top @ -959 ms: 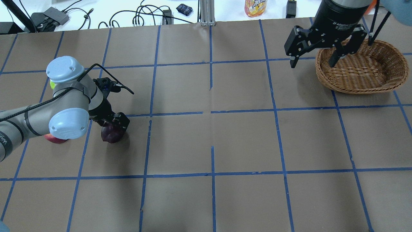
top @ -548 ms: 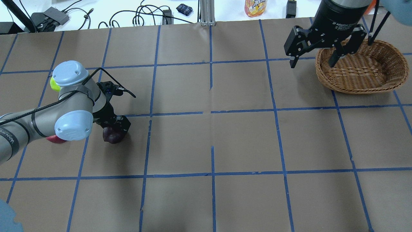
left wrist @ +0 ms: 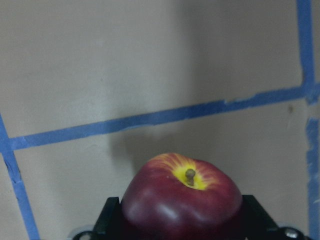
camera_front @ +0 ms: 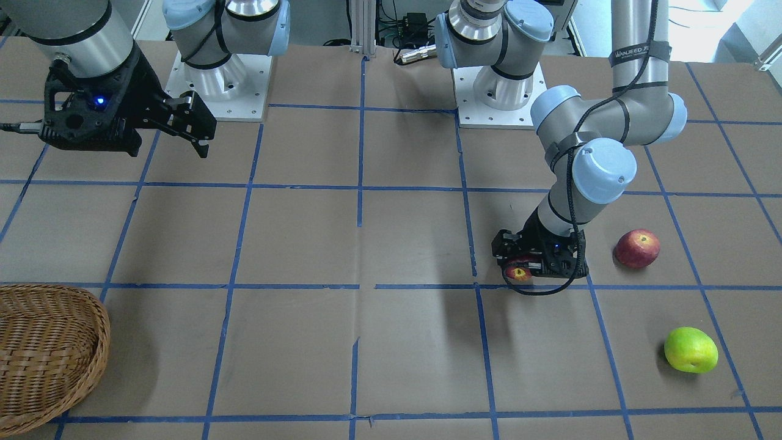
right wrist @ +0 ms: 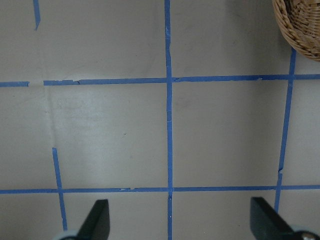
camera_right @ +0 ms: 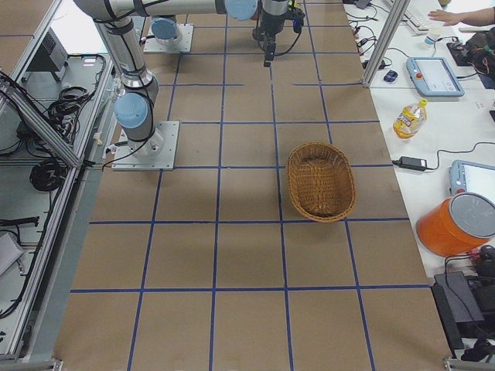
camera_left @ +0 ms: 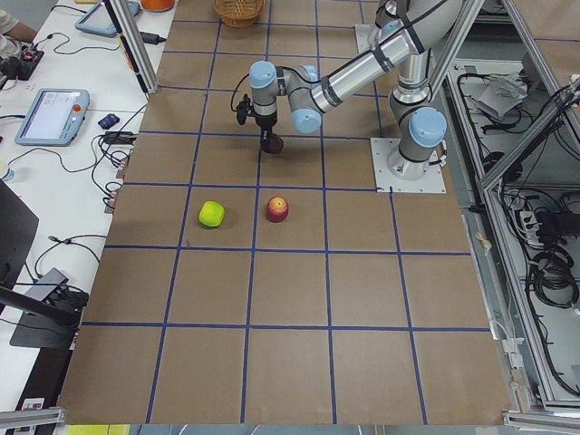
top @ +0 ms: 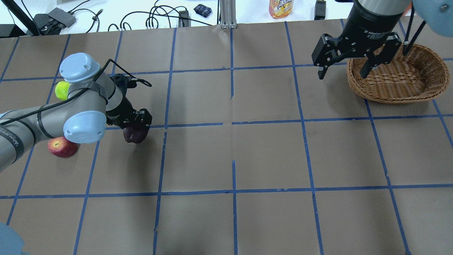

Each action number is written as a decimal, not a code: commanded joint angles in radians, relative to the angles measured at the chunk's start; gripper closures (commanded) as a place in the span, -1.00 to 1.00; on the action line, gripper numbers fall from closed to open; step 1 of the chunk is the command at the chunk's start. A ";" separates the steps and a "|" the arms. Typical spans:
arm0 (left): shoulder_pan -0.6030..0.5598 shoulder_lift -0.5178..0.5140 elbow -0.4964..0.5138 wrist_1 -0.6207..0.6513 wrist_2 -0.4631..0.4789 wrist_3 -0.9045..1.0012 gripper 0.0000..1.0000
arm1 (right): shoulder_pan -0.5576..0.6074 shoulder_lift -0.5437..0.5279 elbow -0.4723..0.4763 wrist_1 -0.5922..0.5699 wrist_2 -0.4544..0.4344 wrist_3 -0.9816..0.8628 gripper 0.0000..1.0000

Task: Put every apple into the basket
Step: 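Carry the dark red apple to the table center with left gripper, release, then lower the right gripper onto the dark red apple while left reaches red apple, then grasp the bright red apple with left gripper while right lifts dark apple, then drop the dark apple into the basket with right while left sets red apple center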

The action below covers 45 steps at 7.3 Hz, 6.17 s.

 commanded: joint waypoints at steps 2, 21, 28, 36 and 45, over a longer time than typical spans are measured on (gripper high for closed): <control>-0.297 -0.097 0.178 -0.004 -0.043 -0.487 0.47 | 0.000 0.000 0.001 -0.002 0.002 -0.001 -1.00; 0.464 0.031 0.132 -0.131 0.053 0.701 -1.00 | 0.340 0.454 -0.004 -0.523 0.070 0.247 -1.00; 0.486 -0.100 -0.016 0.071 0.144 0.699 -1.00 | 0.345 0.562 -0.004 -0.572 0.109 0.247 -1.00; 0.056 0.034 0.000 -0.007 0.073 0.107 0.77 | 0.304 0.471 -0.004 -0.492 0.122 0.163 1.00; -0.479 -0.273 0.260 0.085 -0.045 -0.623 -0.39 | -0.420 0.468 -0.142 -0.447 -0.154 -0.535 1.00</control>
